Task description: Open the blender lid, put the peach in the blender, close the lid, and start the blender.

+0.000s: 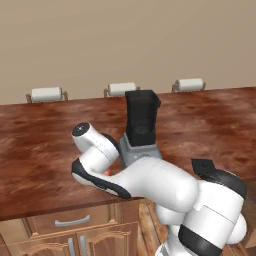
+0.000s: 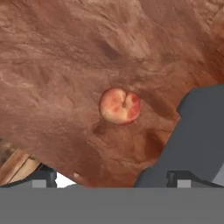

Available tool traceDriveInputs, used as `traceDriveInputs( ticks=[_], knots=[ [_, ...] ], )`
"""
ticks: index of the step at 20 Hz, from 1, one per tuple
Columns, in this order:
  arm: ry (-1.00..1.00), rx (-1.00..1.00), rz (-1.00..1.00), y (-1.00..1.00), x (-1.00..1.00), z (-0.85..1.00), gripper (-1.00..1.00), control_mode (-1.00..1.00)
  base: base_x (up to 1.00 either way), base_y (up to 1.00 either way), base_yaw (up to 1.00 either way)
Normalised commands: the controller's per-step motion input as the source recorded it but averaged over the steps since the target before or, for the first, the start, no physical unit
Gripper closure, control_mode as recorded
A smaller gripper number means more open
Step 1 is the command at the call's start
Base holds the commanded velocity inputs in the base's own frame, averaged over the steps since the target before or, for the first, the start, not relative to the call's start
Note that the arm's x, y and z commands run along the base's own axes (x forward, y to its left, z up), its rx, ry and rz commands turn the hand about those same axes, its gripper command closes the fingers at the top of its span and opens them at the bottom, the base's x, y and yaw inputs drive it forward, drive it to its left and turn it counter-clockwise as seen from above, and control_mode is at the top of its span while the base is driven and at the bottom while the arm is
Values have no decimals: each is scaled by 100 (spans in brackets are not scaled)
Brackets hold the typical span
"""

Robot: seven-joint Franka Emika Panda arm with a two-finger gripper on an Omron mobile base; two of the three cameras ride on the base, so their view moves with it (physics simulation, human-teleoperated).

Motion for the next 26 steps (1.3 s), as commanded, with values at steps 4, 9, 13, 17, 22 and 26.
traceDriveInputs(
  ticks=[4,9,13,17,22,26],
  knots=[
    [0,0,1,0,36,-26,-100,-100,0,0,0],
    [0,0,1,0,21,-30,-100,-100,0,0,0],
    [0,-2,0,0,14,-30,-100,-100,0,0,0],
    [0,-3,0,0,12,-25,-100,-100,0,0,0],
    [0,-2,0,0,13,-23,-100,-100,0,0,0],
    [0,-2,0,0,16,-19,-100,-100,0,0,0]
  ],
)
